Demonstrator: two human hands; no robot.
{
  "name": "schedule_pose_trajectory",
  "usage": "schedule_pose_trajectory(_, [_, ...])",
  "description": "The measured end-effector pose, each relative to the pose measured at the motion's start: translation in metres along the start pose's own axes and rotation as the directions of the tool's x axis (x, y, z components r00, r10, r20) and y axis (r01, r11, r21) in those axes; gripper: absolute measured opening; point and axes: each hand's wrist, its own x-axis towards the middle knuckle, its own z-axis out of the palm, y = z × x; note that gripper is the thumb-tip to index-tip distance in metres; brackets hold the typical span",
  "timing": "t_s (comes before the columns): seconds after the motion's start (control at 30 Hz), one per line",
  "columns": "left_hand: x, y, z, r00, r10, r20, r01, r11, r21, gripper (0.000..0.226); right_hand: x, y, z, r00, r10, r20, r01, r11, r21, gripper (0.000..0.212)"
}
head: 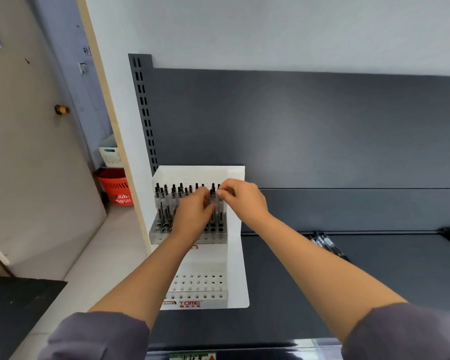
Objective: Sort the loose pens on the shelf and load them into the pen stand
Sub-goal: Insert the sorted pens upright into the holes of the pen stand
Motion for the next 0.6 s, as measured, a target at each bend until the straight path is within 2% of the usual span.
schedule_pose_trajectory(0.13, [-0.003,-0.004,0.007,1.000,-0.002,0.029,-0.001,0.997,0.081,0.013,-0.003,0.002,0.014,1.000,-0.010,-0.012,0.009,0.995,-0.094,0.015])
schedule_pose_trajectory(0.3, [0.002,-0.005,0.005,0.998,-0.038,0.051,0.032,0.994,0.105,0.017,0.000,0.008,0.016,0.999,0.024,-0.039,-0.025,0.999,-0.029,0.009])
schedule_pose_trajectory(0.47, [0.000,-0.008,0.007,0.999,-0.014,0.051,0.008,0.994,0.112,0.013,0.002,0.012,0.018,0.999,0.045,-0.003,-0.045,0.998,0.032,0.011])
schedule_pose_trajectory(0.6, [-0.006,-0.003,0.006,0.998,-0.056,0.032,0.053,0.994,0.098,0.018,0.001,0.015,0.014,0.999,0.039,0.020,-0.041,0.994,0.103,0.008])
